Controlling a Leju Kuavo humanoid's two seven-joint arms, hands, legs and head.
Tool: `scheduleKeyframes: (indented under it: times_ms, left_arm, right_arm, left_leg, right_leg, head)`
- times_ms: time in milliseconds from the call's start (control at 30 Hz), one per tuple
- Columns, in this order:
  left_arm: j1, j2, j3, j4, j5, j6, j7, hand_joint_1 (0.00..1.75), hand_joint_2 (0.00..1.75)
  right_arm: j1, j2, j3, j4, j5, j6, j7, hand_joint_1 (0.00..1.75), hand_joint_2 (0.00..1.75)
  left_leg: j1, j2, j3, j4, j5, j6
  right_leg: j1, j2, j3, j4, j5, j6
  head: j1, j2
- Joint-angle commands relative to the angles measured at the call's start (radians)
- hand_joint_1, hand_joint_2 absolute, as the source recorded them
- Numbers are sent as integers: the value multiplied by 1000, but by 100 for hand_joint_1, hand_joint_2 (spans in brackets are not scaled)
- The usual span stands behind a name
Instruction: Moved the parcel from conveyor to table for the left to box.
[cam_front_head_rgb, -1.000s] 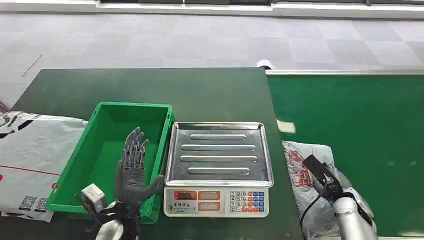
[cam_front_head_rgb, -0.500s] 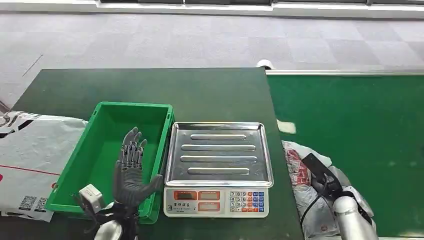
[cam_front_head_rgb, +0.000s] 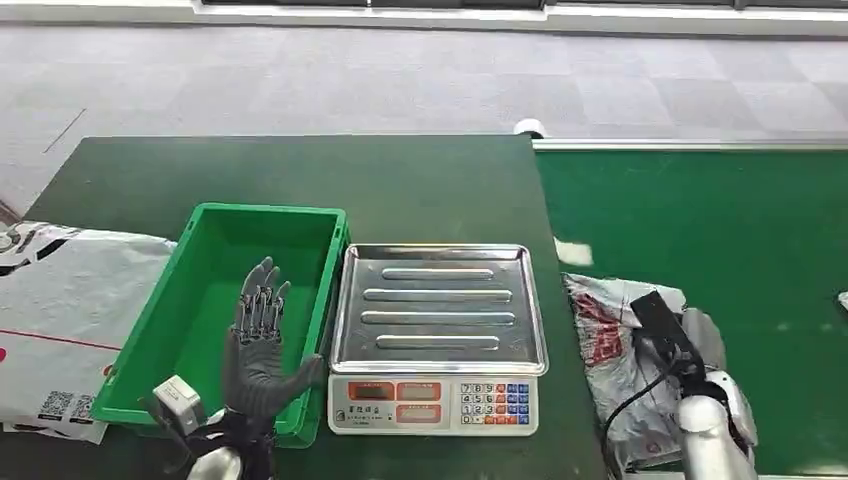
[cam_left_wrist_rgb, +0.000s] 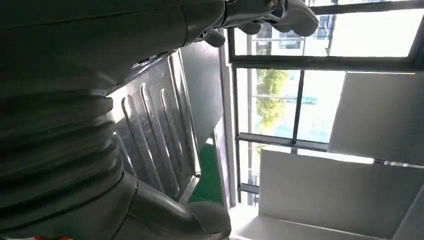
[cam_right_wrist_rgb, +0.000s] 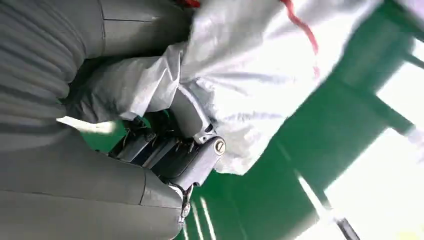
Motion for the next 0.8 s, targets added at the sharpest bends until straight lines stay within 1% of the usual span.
scheduleKeyframes:
  times_ms: [33, 167, 233, 333, 400, 433, 467, 533, 567, 600, 633, 667, 700, 733, 800]
  left_arm:
    - [-37, 22, -26, 74, 8, -4, -26, 0, 175]
    - [-49, 30, -50, 104, 19, -2, -39, 0, 175]
    - [-48, 36, -62, 112, 28, 5, -44, 0, 175]
    - [-47, 37, -64, 110, 29, 6, -44, 0, 175]
    - [-50, 45, -71, 104, 33, 6, -44, 0, 175]
    - [-54, 49, -73, 101, 35, 5, -44, 0, 175]
    - [-56, 53, -75, 96, 34, 5, -44, 0, 175]
    - [-72, 55, -78, 101, 34, -5, -44, 0, 175]
    - [-90, 55, -83, 111, 37, -12, -44, 0, 175]
    - [-112, 56, -90, 131, 46, -25, -44, 0, 175]
    - [-137, 55, -96, 153, 47, -23, -44, 0, 175]
    - [-162, 58, -105, 174, 52, -28, -44, 0, 175]
    - [-180, 58, -110, 191, 56, -29, -44, 0, 175]
    - [-207, 59, -118, 211, 58, -27, -44, 0, 175]
    - [-233, 55, -117, 230, 65, -28, -44, 0, 175]
  right_arm:
    - [72, 95, -139, -348, -181, -150, -167, 175, 175]
    - [98, 102, -153, -473, -312, -225, -254, 175, 175]
    - [113, 104, -147, -516, -352, -258, -280, 175, 175]
    - [115, 105, -141, -521, -352, -259, -280, 175, 175]
    - [94, 85, -104, -503, -370, -214, -276, 175, 175]
    - [57, 75, -78, -474, -359, -197, -269, 175, 175]
    - [11, 54, -39, -431, -328, -146, -224, 175, 175]
    - [-117, 36, 32, -334, -310, -86, -201, 175, 175]
    - [-225, 27, 84, -250, -294, -36, -162, 175, 175]
    - [-316, 26, 117, -179, -281, -18, -141, 175, 175]
    - [-433, 29, 160, -82, -287, 39, -103, 175, 175]
    - [-524, 37, 189, 1, -293, 70, -88, 175, 175]
    - [-600, 45, 222, 74, -276, 79, -60, 175, 175]
    - [-700, 69, 250, 173, -288, 122, -52, 175, 0]
    - [-797, 114, 288, 282, -289, 156, -41, 175, 0]
  left_leg:
    - [0, 0, -2, -1, 2, 0]
    - [-1, -1, -3, -1, 2, 0]
    - [-1, 0, -3, -1, 2, 0]
    - [-1, 0, -2, -1, 2, 0]
    - [0, 1, -2, -1, 1, 0]
    - [0, 3, -2, -1, 1, 0]
    - [-1, 4, -3, -1, 2, 0]
    - [0, 8, -3, -1, 2, 0]
    - [-1, 11, -3, 0, 1, 0]
    - [-1, 14, -4, 0, 1, 0]
    - [-2, 17, -11, 1, 1, 0]
    - [-2, 19, -13, 1, 1, 0]
    - [-1, 19, -14, 1, 2, 0]
    - [-2, 27, -17, 2, 4, 0]
    - [-2, 27, -20, 2, 10, 1]
  right_leg:
    - [0, 0, -3, 0, 1, -1]
    - [0, -1, -4, 0, 1, -1]
    - [-1, -1, -4, 0, 1, -1]
    - [-1, 0, -3, 0, 1, -1]
    - [0, 1, -3, -1, 2, -1]
    - [0, 2, -3, 0, 1, -1]
    - [0, 4, -5, 0, 3, -1]
    - [0, 8, -7, 0, 4, -1]
    - [-1, 11, -7, 2, 4, -1]
    - [-1, 14, -8, 2, 5, -1]
    - [-2, 16, -9, 4, 5, -1]
    - [-2, 18, -10, 5, 6, -1]
    - [-1, 18, -6, 5, 7, 0]
    - [-2, 26, -13, 7, 12, -1]
    - [-2, 25, -18, 7, 17, 0]
  head:
    - [0, 0]
    - [0, 0]
    - [0, 0]
    - [0, 0]
    - [0, 0]
    - [0, 0]
    - [0, 0]
    - [0, 0]
    - [0, 0]
    - [0, 0]
    - [0, 0]
    - [0, 0]
    - [0, 0]
    - [0, 0]
    - [0, 0]
